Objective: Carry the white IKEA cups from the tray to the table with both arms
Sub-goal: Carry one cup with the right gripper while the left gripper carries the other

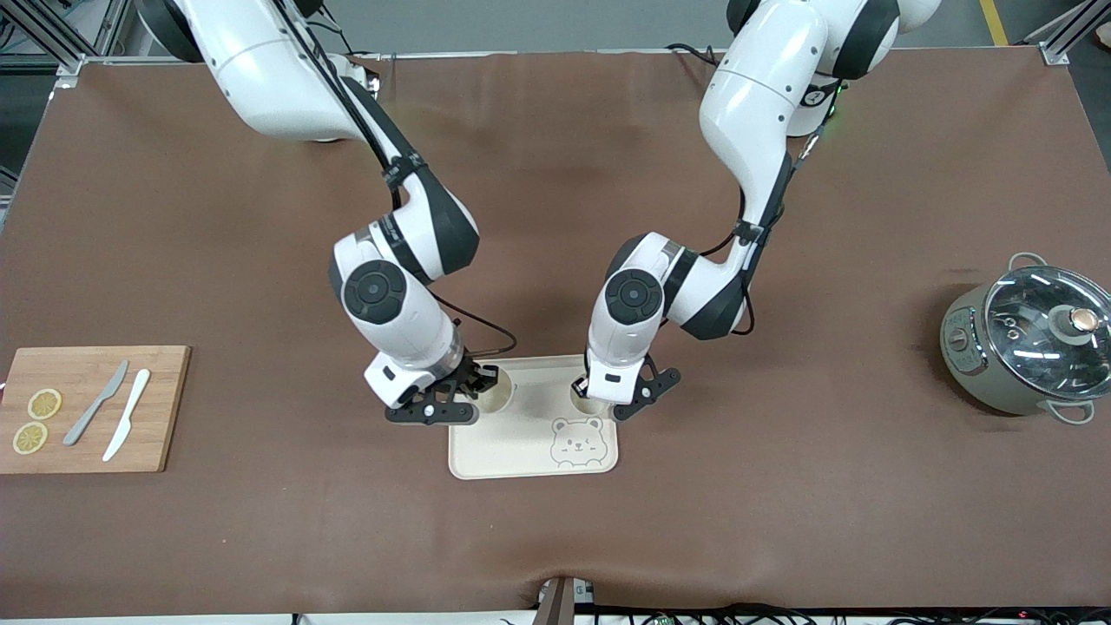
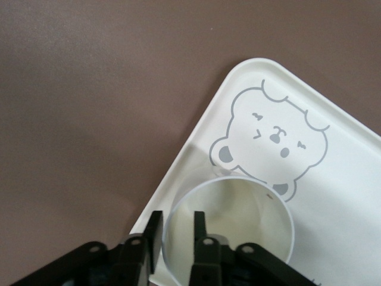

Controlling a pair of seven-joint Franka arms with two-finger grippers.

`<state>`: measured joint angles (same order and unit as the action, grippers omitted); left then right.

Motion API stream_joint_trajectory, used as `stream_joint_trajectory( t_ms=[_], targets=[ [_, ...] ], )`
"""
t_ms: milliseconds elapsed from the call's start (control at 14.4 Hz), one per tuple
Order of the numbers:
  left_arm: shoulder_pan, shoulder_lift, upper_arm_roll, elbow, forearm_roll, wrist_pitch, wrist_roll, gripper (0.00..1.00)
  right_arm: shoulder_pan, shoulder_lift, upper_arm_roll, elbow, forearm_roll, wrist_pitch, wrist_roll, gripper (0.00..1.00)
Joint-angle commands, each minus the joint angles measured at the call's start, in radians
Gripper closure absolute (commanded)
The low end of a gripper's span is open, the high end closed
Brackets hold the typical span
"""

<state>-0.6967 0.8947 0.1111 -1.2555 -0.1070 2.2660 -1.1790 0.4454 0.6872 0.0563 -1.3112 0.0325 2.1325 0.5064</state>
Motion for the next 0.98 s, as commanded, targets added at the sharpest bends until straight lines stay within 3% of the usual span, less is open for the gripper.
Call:
stream_joint_trajectory(
  t_ms=[0,488,905],
  targets=[
    [-0.015,0.004,0.021,0.024,-0.016,0.003,-0.017,1.0,-0.043,-0.046,0.013,0.039,-0.002,-0.126,-0.043,1.0],
    [-0.004,-0.091,0.057,0.018,-0.014,-0.066,-0.017,1.0,-0.181,-0.132,0.016,0.127,0.024,-0.414,-0.268,1.0],
    [0.063,-0.164,0.073,-0.002,0.027,-0.131,0.007,1.0,-0.322,-0.167,0.016,0.133,0.029,-0.5,-0.511,1.0]
  ],
)
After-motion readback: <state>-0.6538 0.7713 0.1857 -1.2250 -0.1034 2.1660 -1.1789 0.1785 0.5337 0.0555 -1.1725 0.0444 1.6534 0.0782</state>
